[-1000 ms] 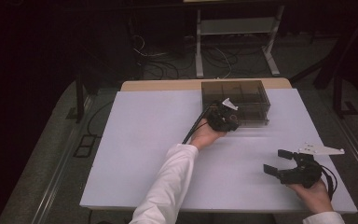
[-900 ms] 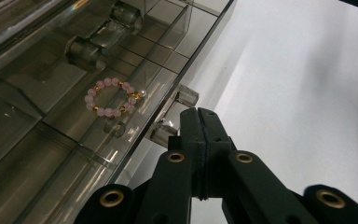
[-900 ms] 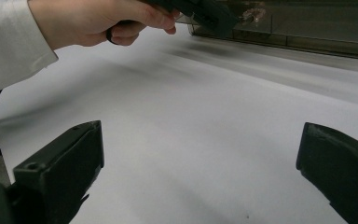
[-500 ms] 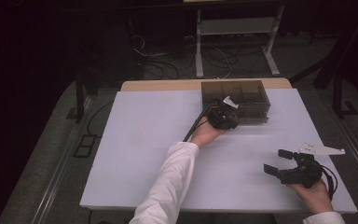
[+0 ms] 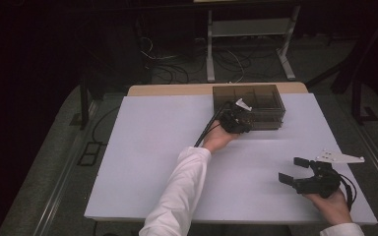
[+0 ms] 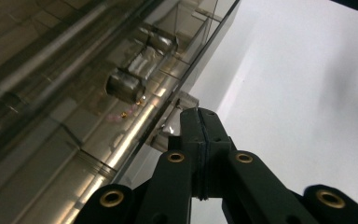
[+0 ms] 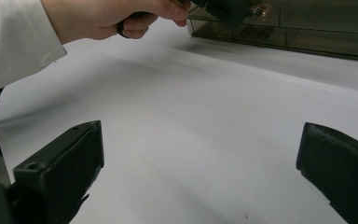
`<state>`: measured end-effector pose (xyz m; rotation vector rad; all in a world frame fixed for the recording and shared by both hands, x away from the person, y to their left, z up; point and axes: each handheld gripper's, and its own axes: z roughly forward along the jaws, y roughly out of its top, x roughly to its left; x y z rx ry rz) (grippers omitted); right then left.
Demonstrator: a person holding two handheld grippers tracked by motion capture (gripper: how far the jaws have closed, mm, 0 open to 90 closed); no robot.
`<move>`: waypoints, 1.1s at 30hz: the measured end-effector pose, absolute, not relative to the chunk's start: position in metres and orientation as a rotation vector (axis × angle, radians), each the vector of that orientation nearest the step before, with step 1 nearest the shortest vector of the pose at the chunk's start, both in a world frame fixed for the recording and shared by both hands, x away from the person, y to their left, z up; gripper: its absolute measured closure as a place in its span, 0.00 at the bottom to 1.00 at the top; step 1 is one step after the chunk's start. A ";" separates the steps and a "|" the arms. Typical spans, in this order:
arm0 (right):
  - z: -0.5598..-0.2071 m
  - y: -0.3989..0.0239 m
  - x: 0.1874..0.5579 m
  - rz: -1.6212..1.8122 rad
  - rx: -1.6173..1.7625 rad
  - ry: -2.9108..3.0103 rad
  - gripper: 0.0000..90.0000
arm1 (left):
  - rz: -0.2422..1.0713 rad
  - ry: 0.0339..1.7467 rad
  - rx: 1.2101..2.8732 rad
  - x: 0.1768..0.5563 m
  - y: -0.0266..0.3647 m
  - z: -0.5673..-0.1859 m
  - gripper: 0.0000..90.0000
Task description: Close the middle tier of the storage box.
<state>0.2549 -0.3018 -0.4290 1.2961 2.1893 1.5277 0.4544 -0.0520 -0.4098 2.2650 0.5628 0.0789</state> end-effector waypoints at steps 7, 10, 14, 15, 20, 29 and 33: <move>-0.429 -0.302 0.255 1.529 1.294 2.190 0.00 | 0.089 0.567 2.270 0.457 -0.054 -0.410 0.99; -0.429 -0.302 0.255 1.528 1.292 2.191 0.00 | 0.092 0.582 2.263 0.459 -0.053 -0.412 0.99; -0.429 -0.302 0.255 1.528 1.292 2.192 0.00 | 0.096 0.580 2.274 0.461 -0.052 -0.414 0.99; -0.429 -0.302 0.255 1.528 1.292 2.192 0.00 | 0.095 0.593 2.258 0.461 -0.053 -0.414 0.99; -0.429 -0.302 0.255 1.527 1.292 2.193 0.00 | 0.119 0.586 2.261 0.462 -0.055 -0.415 0.99; -0.430 -0.303 0.256 1.527 1.283 2.193 0.00 | 0.145 0.596 2.269 0.462 -0.055 -0.415 0.99; -0.429 -0.303 0.256 1.530 1.292 2.190 0.00 | 0.133 0.590 2.266 0.457 -0.052 -0.416 0.98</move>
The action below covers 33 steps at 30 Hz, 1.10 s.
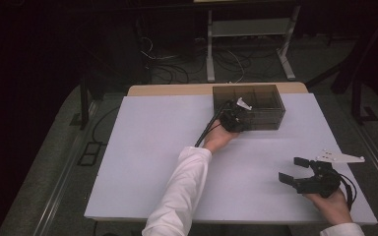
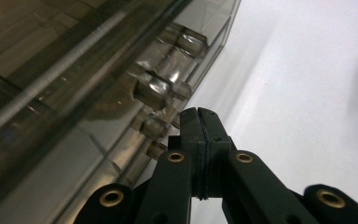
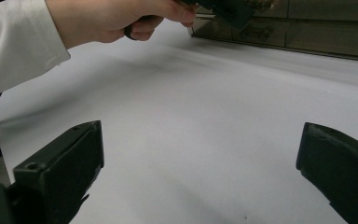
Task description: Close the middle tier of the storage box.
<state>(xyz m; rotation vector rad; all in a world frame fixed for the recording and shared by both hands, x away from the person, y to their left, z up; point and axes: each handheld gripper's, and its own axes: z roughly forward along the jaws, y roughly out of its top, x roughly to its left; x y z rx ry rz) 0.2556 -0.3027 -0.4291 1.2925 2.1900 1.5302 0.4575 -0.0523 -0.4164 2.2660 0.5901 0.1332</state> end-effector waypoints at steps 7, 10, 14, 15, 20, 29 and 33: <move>-0.429 -0.302 0.256 1.532 1.285 2.185 0.00 | 0.099 0.576 2.246 0.449 -0.045 -0.411 0.91; -0.429 -0.301 0.256 1.531 1.288 2.191 0.00 | 0.095 0.554 2.241 0.444 -0.041 -0.407 0.85; -0.430 -0.299 0.257 1.529 1.284 2.197 0.00 | 0.081 0.542 2.230 0.438 -0.034 -0.404 0.76; -0.430 -0.299 0.258 1.526 1.285 2.199 0.00 | 0.078 0.543 2.226 0.436 -0.033 -0.403 0.73; -0.430 -0.298 0.258 1.525 1.286 2.202 0.00 | 0.067 0.510 2.226 0.429 -0.024 -0.399 0.60; -0.430 -0.297 0.259 1.522 1.291 2.204 0.00 | 0.010 0.501 2.152 0.418 -0.001 -0.393 0.36; -0.431 -0.297 0.259 1.520 1.292 2.203 0.00 | 0.006 0.494 2.140 0.414 0.009 -0.390 0.23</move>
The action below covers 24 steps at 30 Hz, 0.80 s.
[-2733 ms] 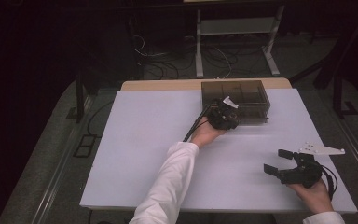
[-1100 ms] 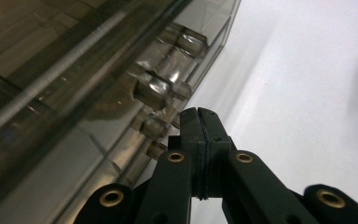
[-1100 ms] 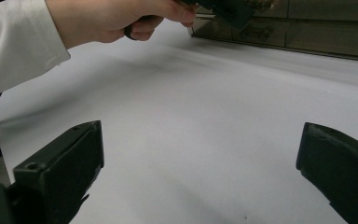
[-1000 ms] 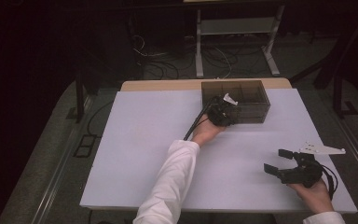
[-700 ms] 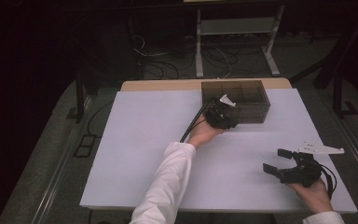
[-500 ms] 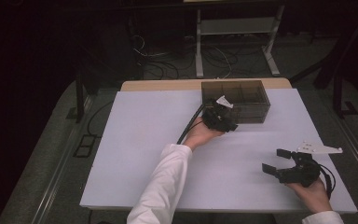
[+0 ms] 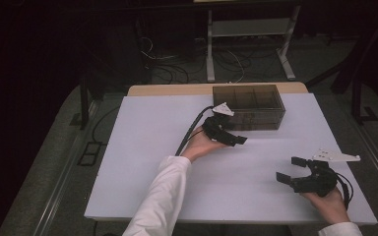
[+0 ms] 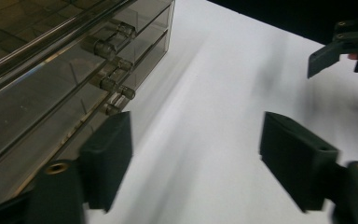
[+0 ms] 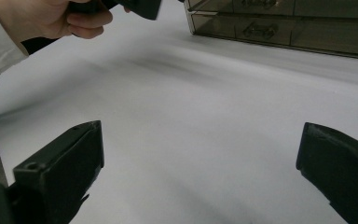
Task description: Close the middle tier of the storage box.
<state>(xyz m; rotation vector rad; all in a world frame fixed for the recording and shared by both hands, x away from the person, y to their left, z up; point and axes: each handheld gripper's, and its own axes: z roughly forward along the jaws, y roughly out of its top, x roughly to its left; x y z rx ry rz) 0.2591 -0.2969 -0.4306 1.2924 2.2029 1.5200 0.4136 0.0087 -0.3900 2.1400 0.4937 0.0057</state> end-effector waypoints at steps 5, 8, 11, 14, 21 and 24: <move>-0.431 -0.296 0.259 1.520 1.291 2.206 0.00 | 0.012 0.497 2.123 0.407 0.018 -0.386 0.10; -0.431 -0.295 0.260 1.519 1.291 2.208 0.00 | 0.012 0.505 2.121 0.403 0.022 -0.385 0.02; -0.431 -0.295 0.260 1.518 1.290 2.210 0.00 | 0.019 0.511 2.126 0.400 0.028 -0.385 0.00; -0.431 -0.294 0.260 1.519 1.292 2.211 0.00 | 0.030 0.513 2.118 0.396 0.033 -0.385 0.00; -0.431 -0.293 0.260 1.515 1.293 2.214 0.00 | 0.029 0.527 2.107 0.389 0.044 -0.383 0.00; -0.431 -0.293 0.260 1.514 1.288 2.216 0.00 | 0.036 0.526 2.108 0.386 0.049 -0.382 0.00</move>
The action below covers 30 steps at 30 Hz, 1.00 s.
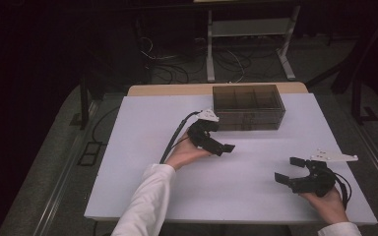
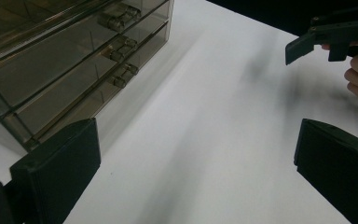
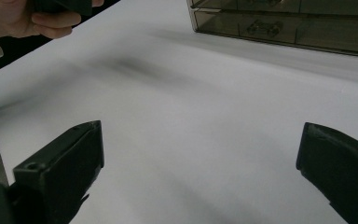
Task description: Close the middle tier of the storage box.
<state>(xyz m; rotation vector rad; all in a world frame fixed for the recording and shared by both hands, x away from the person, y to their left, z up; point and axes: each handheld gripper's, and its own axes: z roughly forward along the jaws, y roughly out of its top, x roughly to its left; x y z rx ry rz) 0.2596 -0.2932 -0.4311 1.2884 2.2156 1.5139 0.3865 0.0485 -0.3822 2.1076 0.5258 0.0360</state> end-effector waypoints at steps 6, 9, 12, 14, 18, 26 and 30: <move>-0.431 -0.293 0.260 1.512 1.280 2.214 0.00 | 0.041 0.534 2.095 0.381 0.059 -0.382 0.00; -0.431 -0.293 0.259 1.513 1.286 2.216 0.00 | 0.043 0.542 2.090 0.378 0.064 -0.382 0.00; -0.431 -0.293 0.259 1.512 1.285 2.216 0.00 | 0.049 0.549 2.084 0.375 0.070 -0.382 0.00; -0.431 -0.293 0.259 1.512 1.286 2.217 0.00 | 0.051 0.552 2.081 0.373 0.075 -0.382 0.00; -0.431 -0.292 0.259 1.512 1.285 2.218 0.00 | 0.057 0.563 2.071 0.369 0.084 -0.383 0.00; -0.431 -0.293 0.259 1.508 1.286 2.217 0.00 | 0.080 0.595 2.054 0.362 0.102 -0.382 0.00; -0.431 -0.293 0.259 1.506 1.287 2.217 0.00 | 0.091 0.609 2.045 0.358 0.110 -0.382 0.00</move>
